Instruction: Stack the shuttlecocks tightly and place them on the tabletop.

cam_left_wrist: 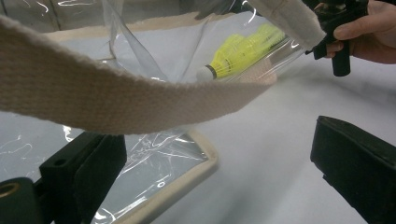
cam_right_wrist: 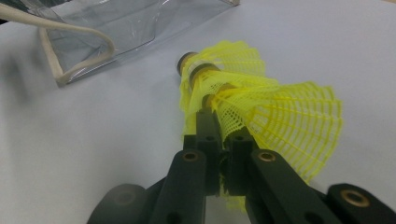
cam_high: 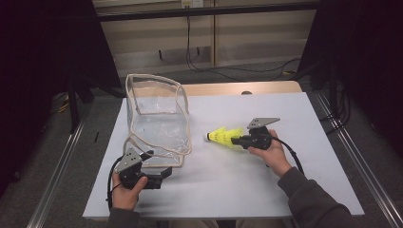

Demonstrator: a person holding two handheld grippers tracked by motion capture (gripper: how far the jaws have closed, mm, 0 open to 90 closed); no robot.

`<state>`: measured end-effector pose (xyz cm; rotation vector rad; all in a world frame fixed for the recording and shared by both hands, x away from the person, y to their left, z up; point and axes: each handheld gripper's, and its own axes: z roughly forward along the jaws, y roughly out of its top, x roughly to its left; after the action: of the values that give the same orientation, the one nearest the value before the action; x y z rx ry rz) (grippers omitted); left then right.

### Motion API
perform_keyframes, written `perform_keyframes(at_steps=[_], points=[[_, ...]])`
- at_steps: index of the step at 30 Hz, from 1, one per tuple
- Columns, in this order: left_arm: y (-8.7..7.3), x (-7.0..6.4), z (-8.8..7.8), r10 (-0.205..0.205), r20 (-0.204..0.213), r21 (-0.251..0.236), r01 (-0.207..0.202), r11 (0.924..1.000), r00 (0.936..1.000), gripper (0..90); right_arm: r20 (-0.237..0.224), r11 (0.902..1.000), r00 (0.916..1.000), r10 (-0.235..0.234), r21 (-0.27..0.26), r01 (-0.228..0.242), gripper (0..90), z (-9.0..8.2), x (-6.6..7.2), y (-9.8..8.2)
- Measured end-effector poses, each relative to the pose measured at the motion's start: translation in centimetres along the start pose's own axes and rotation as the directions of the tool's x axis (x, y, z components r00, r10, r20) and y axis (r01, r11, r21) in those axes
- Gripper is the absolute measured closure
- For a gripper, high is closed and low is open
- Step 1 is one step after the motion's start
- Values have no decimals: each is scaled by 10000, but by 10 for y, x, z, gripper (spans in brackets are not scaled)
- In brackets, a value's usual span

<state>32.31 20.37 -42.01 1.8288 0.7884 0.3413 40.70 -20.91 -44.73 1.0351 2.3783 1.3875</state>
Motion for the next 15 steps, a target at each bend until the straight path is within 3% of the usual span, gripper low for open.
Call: perform_keyframes(at_steps=[15], points=[[0,0,0,-6,5,21,6,10000,10000,36,-48,9999,10000,72,-135,-73,876,2,3,0]])
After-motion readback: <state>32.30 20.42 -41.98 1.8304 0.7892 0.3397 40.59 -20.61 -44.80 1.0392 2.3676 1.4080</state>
